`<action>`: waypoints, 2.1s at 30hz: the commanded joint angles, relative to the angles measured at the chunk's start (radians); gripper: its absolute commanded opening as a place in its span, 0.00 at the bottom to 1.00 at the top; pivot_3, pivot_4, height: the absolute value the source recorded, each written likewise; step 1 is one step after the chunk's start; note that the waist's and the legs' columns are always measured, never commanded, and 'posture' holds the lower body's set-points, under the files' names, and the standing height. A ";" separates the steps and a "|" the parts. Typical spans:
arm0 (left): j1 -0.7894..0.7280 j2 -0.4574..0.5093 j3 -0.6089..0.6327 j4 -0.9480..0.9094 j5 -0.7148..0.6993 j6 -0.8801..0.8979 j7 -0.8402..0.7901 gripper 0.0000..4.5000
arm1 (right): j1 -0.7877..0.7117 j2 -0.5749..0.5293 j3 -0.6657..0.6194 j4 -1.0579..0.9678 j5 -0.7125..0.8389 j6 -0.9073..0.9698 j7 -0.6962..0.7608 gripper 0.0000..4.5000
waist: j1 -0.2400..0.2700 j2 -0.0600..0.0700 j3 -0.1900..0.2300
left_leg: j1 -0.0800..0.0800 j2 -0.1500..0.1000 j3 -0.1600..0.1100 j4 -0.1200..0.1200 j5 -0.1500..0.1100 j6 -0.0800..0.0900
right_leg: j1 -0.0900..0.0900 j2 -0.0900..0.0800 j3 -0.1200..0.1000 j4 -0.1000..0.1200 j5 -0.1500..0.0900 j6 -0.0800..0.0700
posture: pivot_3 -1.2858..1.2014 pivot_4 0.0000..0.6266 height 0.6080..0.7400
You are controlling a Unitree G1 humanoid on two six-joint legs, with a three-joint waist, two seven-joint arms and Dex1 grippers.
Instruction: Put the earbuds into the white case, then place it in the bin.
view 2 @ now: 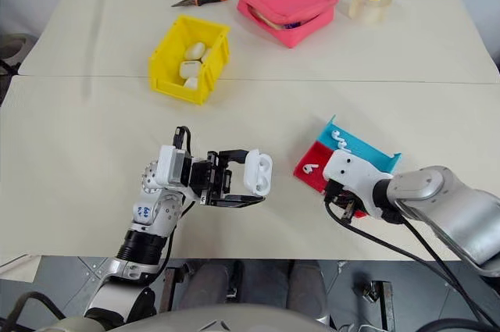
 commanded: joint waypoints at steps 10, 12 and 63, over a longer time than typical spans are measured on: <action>-0.061 0.029 0.038 0.040 -0.049 0.077 -0.006 0.60 | 0.217 0.580 -0.494 -0.112 0.270 -0.572 0.017 0.11 | -0.005 -0.001 0.000 | 0.000 0.001 0.004 0.002 0.000 -0.001 | 0.001 0.001 -0.001 0.001 0.001 0.001 | 0.52 0.24 1.00; -0.071 0.027 0.040 0.042 -0.055 0.095 -0.009 0.60 | 0.219 0.665 -0.451 -0.126 0.295 -0.621 -0.020 0.11 | -0.006 0.000 0.000 | 0.001 0.001 0.004 0.001 0.000 -0.001 | 0.001 0.001 0.000 0.002 0.001 0.001 | 0.52 0.24 1.00; -0.099 0.006 0.053 -0.031 -0.076 0.206 0.037 0.60 | 0.233 0.859 0.094 0.098 0.013 -1.034 -0.058 0.11 | -0.010 0.000 -0.001 | 0.006 0.001 0.007 -0.002 0.001 -0.001 | 0.001 0.001 0.003 0.005 0.000 -0.001 | 0.52 0.24 1.00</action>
